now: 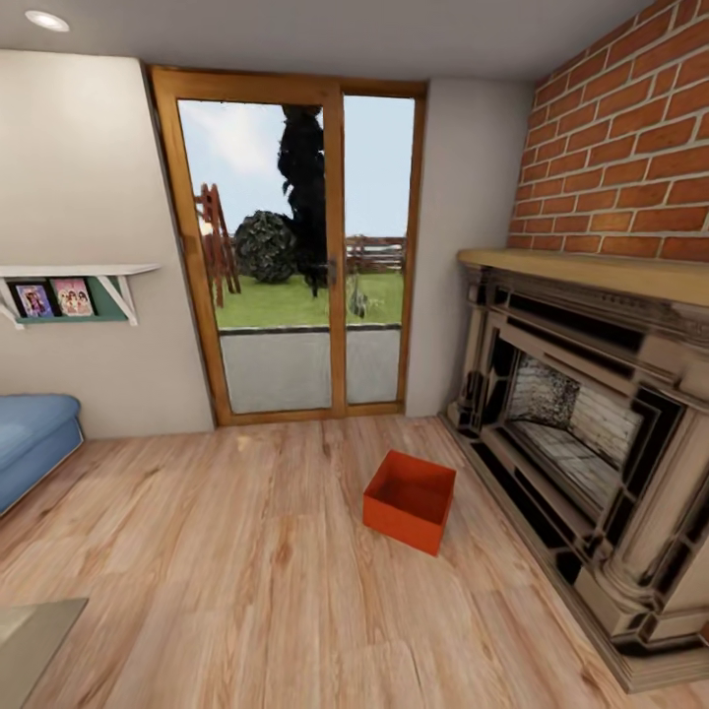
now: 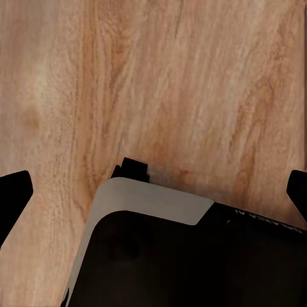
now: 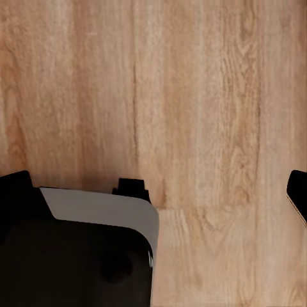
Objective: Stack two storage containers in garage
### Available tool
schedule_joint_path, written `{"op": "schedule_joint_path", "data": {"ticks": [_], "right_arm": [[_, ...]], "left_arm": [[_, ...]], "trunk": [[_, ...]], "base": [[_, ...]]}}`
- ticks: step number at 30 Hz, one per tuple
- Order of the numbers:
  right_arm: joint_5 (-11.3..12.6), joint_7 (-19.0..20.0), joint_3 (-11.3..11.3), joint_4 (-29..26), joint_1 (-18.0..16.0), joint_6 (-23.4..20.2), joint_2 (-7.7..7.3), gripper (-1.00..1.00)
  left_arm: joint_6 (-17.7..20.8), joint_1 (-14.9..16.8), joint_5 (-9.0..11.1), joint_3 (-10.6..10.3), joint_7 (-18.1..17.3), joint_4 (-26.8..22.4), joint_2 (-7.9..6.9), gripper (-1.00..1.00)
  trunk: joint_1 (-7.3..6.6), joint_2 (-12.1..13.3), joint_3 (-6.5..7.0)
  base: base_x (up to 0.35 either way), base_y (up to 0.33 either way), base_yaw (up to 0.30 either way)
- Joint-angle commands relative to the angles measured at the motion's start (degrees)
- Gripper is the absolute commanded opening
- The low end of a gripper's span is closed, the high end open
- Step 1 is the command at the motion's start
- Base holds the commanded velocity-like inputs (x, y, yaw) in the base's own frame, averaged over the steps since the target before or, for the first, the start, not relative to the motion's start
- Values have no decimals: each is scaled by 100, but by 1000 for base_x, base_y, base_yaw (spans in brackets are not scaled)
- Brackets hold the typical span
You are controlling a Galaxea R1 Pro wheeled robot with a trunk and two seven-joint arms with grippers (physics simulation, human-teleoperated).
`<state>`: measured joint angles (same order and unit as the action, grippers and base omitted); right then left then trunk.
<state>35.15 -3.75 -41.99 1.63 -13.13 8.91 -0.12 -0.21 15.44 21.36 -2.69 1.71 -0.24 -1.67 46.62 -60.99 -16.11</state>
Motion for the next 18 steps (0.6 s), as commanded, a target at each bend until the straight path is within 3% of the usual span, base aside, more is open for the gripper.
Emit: {"op": "schedule_joint_path", "data": {"ticks": [1,18], "right_arm": [[36,-3,-46,13,-5,23,3,100],[36,-3,-46,13,-5,23,3,100]], "left_arm": [[-4,3,35,-30,14,-2,0,100],[-13,3,35,-30,14,-2,0,100]], "trunk": [[4,-4,-7],[4,-4,-7]], "base": [[322,0,0],[322,0,0]]}}
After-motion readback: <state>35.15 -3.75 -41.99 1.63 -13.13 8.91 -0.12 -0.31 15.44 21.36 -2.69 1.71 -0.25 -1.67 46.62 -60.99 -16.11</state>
